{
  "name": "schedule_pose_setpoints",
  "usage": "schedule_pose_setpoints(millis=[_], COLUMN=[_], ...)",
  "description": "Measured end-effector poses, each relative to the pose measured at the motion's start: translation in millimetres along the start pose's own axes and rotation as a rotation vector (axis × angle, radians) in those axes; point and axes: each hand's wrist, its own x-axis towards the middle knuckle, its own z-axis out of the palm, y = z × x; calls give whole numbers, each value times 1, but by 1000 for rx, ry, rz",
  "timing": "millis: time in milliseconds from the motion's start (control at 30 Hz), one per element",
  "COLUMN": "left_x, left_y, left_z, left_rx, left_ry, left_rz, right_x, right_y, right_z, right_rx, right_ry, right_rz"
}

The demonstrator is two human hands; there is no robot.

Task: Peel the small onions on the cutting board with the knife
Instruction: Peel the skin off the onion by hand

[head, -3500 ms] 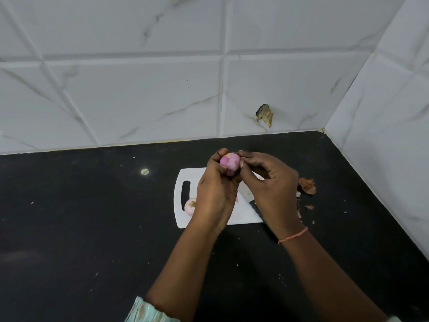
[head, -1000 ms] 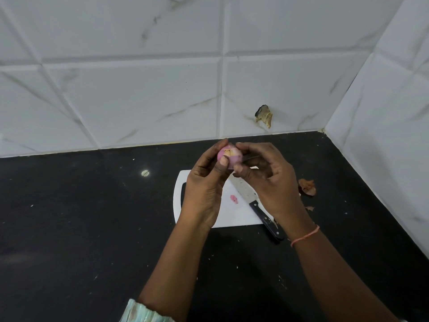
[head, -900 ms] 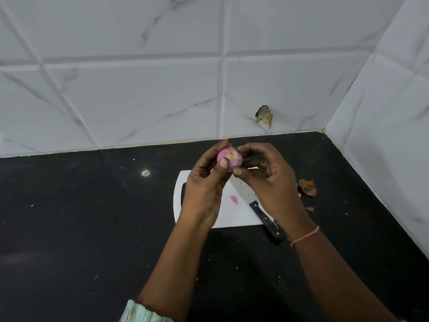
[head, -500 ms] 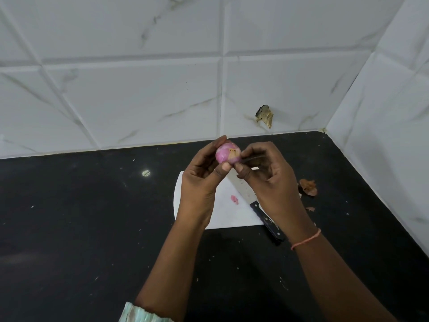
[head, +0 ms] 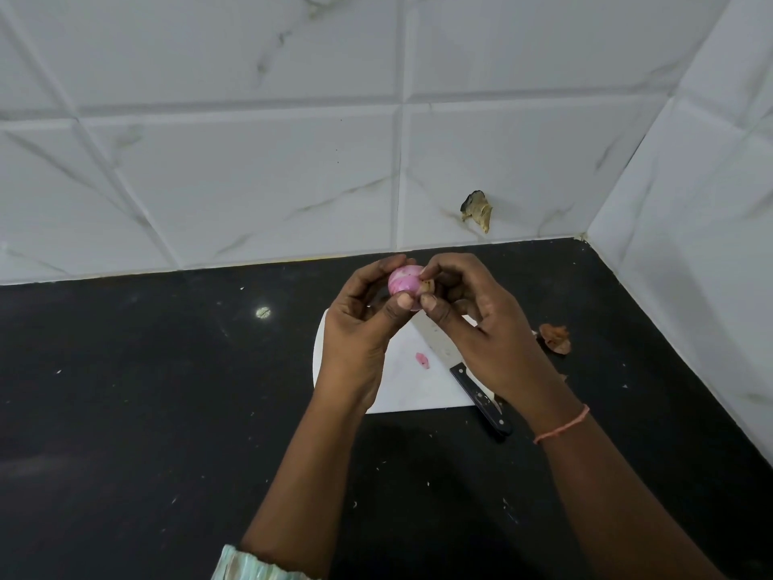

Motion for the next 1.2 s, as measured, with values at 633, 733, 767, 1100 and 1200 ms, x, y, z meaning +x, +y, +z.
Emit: schedule_pose_setpoints(millis=[633,733,767,1100,1200], left_x=[2,1,1,0,0], left_y=[3,5,5,-3,-5], left_z=[-4,-5,-5,-1,4], left_rx=[53,104,123,37,-84], left_ry=[1,-3,2,53,88], left_rz=[-5,-21,-23,-50,-107], right_x=[5,6,7,9,9], right_y=[-1,-1,1,8,9], right_z=[-9,-11,-11,4,8], right_rx=[-210,-246,-266,-606,-649], right_ry=[123,116,104,144,128], right_rz=[-102,-109,-110,-184,-171])
